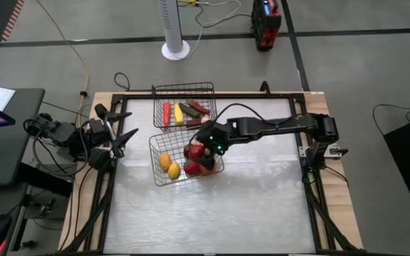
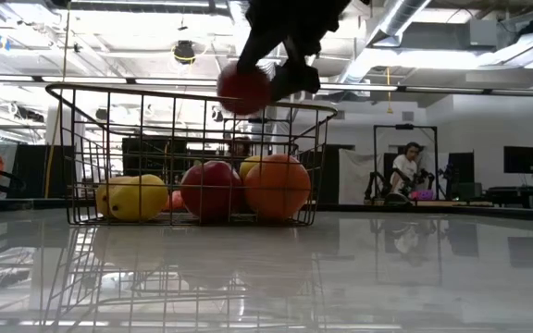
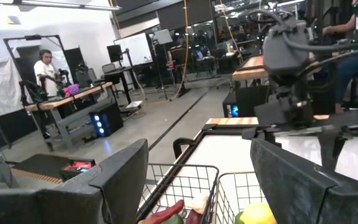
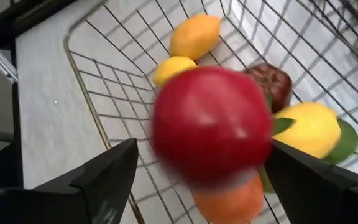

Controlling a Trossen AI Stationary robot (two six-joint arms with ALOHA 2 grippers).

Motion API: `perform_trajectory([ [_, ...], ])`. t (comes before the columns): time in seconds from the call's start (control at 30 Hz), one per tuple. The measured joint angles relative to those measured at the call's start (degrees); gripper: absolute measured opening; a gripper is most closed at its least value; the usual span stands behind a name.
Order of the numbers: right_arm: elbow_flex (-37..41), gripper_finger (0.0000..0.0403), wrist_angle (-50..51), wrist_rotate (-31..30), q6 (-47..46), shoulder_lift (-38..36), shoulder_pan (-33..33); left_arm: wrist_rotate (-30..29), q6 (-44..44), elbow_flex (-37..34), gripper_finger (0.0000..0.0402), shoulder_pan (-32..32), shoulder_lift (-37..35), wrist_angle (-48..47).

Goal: Sort produce into baskets
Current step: Put the red tomato into the brown wire basket

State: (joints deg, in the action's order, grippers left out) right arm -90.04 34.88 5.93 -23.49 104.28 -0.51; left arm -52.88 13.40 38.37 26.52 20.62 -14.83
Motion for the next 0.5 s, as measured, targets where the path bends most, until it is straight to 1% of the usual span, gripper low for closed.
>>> perform_trajectory([
  [0.13,0.0,0.0378,1.4,0.0,0.0,-0.4,-0.7,0.0,0.1,0.0,0.0272,0.0,0.0,0.1],
  [0.33,0.0,0.0377,7.1,0.0,0.0,-1.3,-1.3,0.0,0.5,0.0,0.0272,0.0,0.0,0.4],
  [0.4,0.0,0.0375,10.0,-2.1,0.0,-2.3,-1.2,0.5,1.8,0.0,0.0272,0.0,0.0,2.0],
  [0.5,0.1,0.037,10.8,-9.3,1.8,-5.0,0.8,4.6,3.4,0.0,0.0272,0.0,-0.3,4.5],
])
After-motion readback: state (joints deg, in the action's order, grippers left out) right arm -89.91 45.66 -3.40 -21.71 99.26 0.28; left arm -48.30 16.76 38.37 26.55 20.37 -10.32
